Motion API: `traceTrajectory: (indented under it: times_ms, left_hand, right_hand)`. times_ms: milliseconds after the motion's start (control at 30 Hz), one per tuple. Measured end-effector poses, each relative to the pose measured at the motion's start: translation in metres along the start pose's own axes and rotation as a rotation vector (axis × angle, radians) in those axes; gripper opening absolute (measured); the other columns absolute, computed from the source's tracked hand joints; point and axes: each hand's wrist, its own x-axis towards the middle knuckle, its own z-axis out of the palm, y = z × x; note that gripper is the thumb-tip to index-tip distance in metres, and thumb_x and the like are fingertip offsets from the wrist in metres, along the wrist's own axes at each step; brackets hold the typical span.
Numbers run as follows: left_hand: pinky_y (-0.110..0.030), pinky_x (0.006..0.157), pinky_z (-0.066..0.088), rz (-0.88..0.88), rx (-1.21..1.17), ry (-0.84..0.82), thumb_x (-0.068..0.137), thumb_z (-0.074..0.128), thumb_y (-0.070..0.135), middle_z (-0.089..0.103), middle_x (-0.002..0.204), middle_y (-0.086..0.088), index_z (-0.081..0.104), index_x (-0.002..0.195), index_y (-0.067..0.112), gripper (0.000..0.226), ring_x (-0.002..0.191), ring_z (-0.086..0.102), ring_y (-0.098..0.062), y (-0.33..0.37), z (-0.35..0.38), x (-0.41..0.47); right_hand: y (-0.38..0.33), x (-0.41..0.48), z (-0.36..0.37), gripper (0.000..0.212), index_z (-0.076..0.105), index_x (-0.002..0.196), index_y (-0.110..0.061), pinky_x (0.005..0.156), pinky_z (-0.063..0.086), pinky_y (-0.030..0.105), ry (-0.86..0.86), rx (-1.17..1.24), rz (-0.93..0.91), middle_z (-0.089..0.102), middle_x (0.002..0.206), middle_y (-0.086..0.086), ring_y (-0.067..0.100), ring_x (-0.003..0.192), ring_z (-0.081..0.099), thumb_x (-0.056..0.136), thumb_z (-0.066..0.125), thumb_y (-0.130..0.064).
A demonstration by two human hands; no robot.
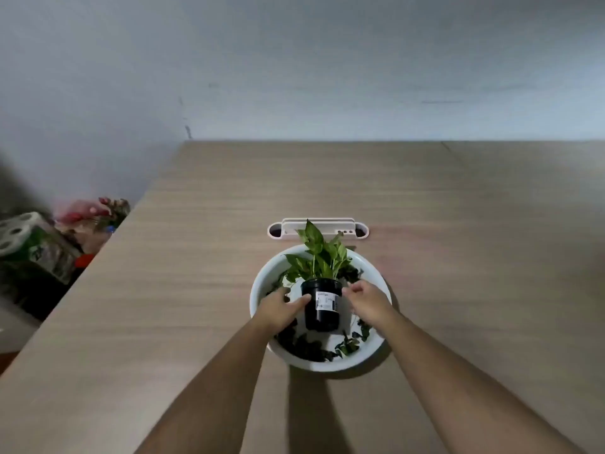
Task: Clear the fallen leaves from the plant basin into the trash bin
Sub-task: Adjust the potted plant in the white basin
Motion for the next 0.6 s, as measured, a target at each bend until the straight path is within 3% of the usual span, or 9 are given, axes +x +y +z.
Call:
traceTrajectory:
  times_ms: [100,233,333,500,600]
  left_hand:
    - [-0.035,0.099,0.049,-0.076,-0.159,-0.037,0.082,0.062,0.051,0.065,0.122,-0.011,0.055,0.127,0.008,0.063,0.11,0.061,-0.026,-0.007,0.011,0.011]
    - [-0.034,0.088,0.054,-0.061,-0.253,-0.037,0.079,0.07,0.043,0.072,0.093,-0.007,0.07,0.104,0.007,0.043,0.088,0.067,-0.021,-0.009,0.02,0.016]
    - [-0.03,0.082,0.053,-0.042,-0.25,-0.024,0.078,0.072,0.04,0.073,0.097,-0.007,0.068,0.108,0.009,0.044,0.088,0.067,-0.02,-0.008,0.02,0.014]
    - [-0.024,0.07,0.05,0.032,-0.302,-0.016,0.076,0.077,0.03,0.071,0.106,-0.003,0.063,0.118,0.01,0.048,0.088,0.065,-0.016,-0.005,0.01,0.01]
    - [-0.036,0.084,0.056,0.083,-0.333,0.023,0.071,0.081,0.024,0.071,0.113,-0.006,0.059,0.123,0.014,0.058,0.099,0.068,-0.02,0.001,0.005,0.009]
  right_hand:
    - [0.007,0.01,0.012,0.032,0.057,0.116,-0.007,0.09,0.056,0.036,-0.073,0.244,0.109,0.063,0.115,0.013,0.025,0.1,0.066,0.093,0.053,-0.028]
    - [0.015,0.013,0.023,0.028,0.06,0.107,-0.005,0.093,0.056,0.038,-0.13,0.333,0.139,0.065,0.114,0.016,0.027,0.102,0.066,0.092,0.056,-0.028]
    - [0.014,0.014,0.023,0.02,0.061,0.095,-0.009,0.095,0.054,0.041,-0.149,0.38,0.136,0.066,0.114,0.016,0.026,0.103,0.066,0.091,0.058,-0.028]
    - [0.005,0.012,0.014,0.022,0.056,0.106,-0.01,0.1,0.051,0.039,-0.158,0.472,0.062,0.063,0.116,0.013,0.025,0.108,0.062,0.087,0.064,-0.019]
    - [-0.002,0.01,0.009,0.021,0.054,0.095,-0.016,0.086,0.055,0.033,-0.168,0.505,-0.031,0.064,0.115,0.013,0.023,0.1,0.064,0.083,0.067,-0.005]
